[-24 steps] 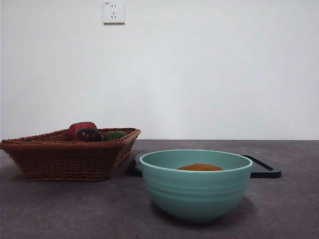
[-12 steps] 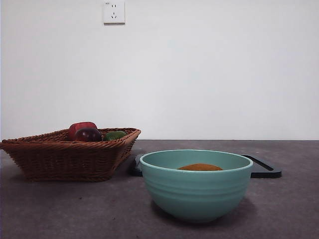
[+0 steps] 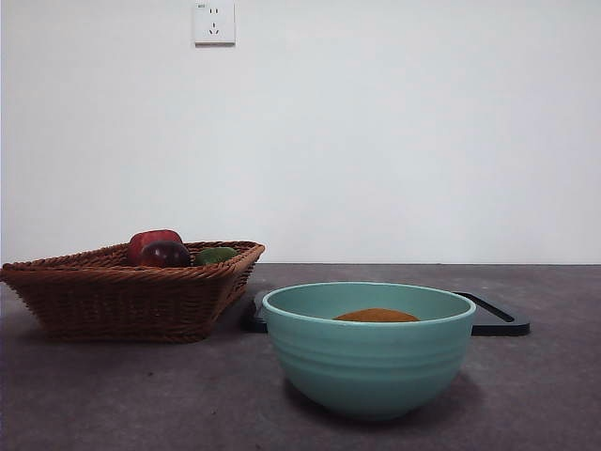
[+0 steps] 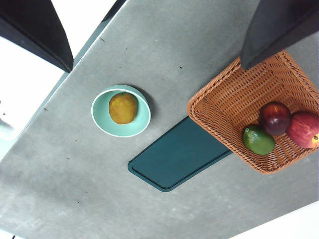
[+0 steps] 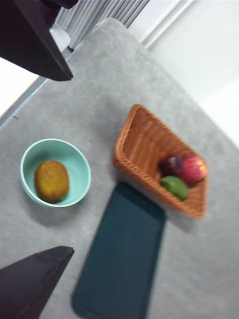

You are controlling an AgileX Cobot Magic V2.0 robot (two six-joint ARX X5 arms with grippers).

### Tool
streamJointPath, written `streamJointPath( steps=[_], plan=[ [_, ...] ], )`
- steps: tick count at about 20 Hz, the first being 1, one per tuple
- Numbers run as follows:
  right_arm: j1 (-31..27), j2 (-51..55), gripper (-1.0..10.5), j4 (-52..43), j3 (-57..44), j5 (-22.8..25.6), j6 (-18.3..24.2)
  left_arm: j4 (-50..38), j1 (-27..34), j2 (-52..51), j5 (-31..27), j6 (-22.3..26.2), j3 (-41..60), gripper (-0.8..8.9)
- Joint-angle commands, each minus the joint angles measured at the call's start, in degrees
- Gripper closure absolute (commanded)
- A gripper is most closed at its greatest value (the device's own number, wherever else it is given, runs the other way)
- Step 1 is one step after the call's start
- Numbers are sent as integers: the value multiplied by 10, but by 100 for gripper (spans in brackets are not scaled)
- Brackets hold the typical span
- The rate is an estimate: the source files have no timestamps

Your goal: Pick up the wifruite, put it on the bowl, pick up the plate, put it on desk

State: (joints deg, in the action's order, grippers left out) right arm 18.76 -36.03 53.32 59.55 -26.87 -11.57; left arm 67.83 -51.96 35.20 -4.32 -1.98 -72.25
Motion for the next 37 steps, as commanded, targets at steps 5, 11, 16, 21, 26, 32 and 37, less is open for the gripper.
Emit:
streamJointPath(
  steps=[5, 11, 16, 21, 26, 32, 37],
  plan=[
    [47, -130, 286, -6, 10, 4, -13, -10, -5, 2, 1, 16, -7, 220],
    [129, -291, 286, -6, 13, 93, -13, -19, -5, -1, 66, 31, -7, 220],
    [172, -408, 287, -6, 13, 161, -13, -19, -5, -1, 73, 31, -7, 220],
    [180, -487, 288, -6, 14, 197, -16, -18, -5, -1, 73, 31, -7, 220],
    [180, -529, 355, -13, 13, 210, -16, -18, -5, -1, 74, 31, -7, 220],
    [180, -554, 560, -38, 13, 207, -22, -18, -5, -1, 74, 33, -7, 220],
    [180, -567, 715, -54, 13, 174, -29, -18, -5, -1, 73, 41, -7, 220]
  ],
)
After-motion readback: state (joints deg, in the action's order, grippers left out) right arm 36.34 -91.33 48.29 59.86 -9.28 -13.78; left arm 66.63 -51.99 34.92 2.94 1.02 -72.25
